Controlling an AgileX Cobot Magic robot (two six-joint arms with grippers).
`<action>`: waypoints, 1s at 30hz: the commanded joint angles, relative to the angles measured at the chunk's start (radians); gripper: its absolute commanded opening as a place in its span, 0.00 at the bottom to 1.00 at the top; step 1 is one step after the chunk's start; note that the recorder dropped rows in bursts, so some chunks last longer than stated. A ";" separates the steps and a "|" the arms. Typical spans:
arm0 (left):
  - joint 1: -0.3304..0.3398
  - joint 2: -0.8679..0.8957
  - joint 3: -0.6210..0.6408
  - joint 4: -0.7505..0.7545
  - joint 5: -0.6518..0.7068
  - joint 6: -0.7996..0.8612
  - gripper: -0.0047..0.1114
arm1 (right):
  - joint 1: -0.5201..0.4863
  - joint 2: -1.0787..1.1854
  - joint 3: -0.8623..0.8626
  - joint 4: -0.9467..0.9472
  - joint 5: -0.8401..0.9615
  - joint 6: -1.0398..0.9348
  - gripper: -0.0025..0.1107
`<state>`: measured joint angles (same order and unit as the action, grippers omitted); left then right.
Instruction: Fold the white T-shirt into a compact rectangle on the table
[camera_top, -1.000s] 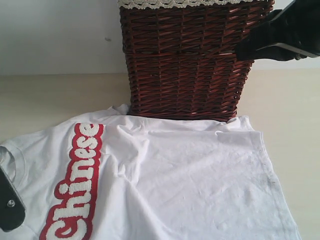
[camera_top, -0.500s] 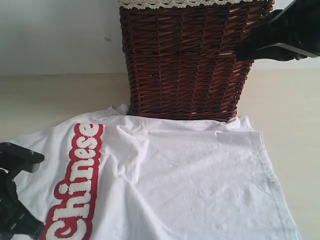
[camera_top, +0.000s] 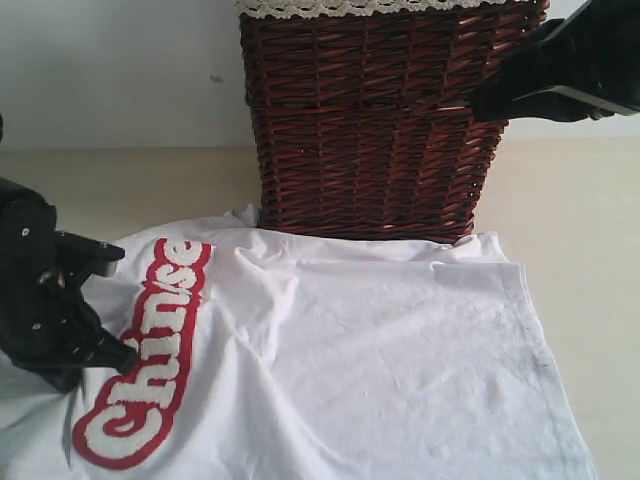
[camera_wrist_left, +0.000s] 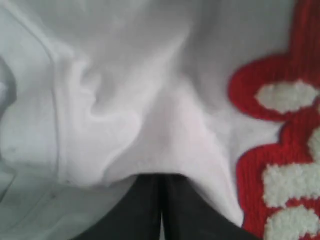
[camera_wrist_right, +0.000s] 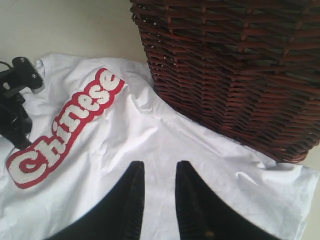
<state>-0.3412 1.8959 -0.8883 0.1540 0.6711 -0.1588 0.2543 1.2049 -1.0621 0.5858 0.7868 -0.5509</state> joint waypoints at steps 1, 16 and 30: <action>0.002 0.135 -0.082 0.001 -0.252 -0.001 0.04 | 0.002 0.000 -0.002 0.006 -0.010 -0.006 0.23; 0.167 -0.210 -0.032 -0.024 -0.034 -0.137 0.44 | 0.002 0.000 -0.002 0.008 0.008 -0.004 0.23; 0.321 -0.139 0.118 -0.228 -0.151 0.015 0.44 | 0.002 0.000 -0.002 0.008 0.008 -0.004 0.23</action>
<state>-0.0283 1.7172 -0.7780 -0.0476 0.5375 -0.1665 0.2543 1.2049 -1.0621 0.5858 0.7940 -0.5509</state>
